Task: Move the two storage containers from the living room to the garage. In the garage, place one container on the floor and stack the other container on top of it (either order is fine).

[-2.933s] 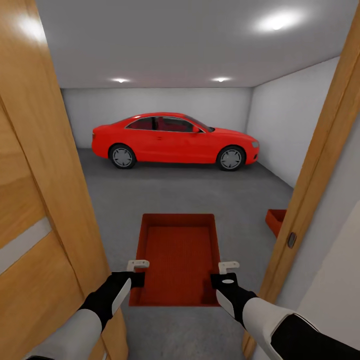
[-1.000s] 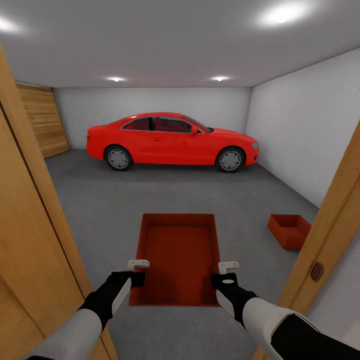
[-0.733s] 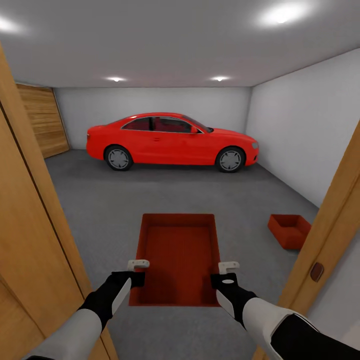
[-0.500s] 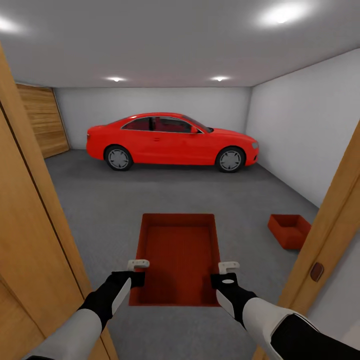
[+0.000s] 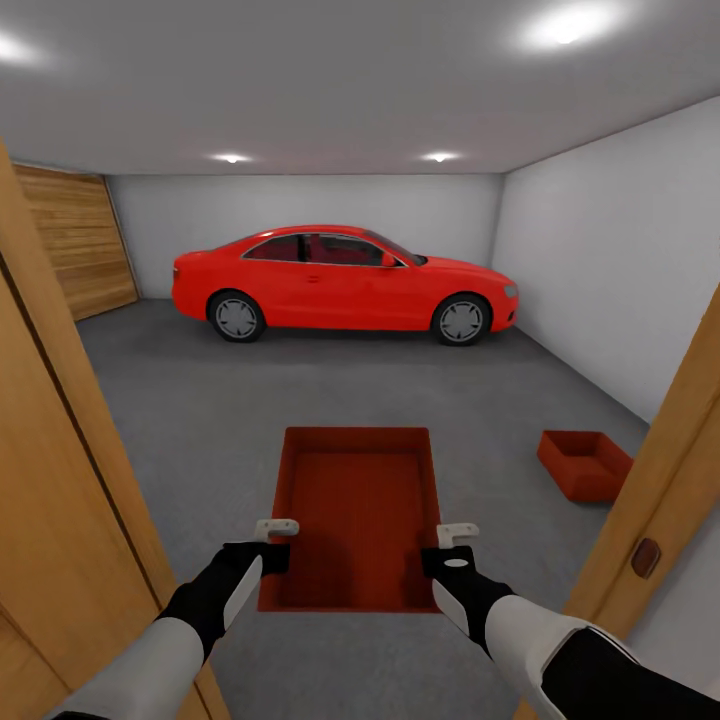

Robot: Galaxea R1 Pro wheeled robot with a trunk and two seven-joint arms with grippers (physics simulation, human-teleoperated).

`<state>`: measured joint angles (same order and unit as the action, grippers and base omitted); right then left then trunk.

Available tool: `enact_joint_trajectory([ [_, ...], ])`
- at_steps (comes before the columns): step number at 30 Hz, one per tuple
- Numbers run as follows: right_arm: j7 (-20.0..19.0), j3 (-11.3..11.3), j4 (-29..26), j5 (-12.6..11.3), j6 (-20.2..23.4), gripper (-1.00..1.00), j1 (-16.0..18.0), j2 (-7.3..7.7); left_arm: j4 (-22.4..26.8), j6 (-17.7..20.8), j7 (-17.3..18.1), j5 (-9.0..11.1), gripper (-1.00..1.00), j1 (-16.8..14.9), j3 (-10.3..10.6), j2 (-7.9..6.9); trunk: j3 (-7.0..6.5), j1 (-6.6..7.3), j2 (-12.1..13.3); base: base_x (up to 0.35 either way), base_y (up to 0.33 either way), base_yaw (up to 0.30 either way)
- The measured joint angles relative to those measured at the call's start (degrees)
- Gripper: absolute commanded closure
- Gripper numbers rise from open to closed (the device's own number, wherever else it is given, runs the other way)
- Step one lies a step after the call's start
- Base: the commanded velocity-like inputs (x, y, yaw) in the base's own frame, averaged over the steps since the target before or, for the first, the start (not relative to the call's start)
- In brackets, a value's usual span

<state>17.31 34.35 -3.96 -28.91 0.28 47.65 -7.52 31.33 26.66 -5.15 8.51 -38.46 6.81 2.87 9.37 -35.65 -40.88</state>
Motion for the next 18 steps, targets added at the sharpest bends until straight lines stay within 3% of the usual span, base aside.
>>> enact_joint_trajectory([
  [18,-0.1,0.1,0.0,0.0,0.0,1.0,0.0,0.09,-0.1,-0.1,-0.1,0.0,1.0,0.0,0.0,0.1,0.0,0.0,0.0,-0.004,-0.018,0.0],
])
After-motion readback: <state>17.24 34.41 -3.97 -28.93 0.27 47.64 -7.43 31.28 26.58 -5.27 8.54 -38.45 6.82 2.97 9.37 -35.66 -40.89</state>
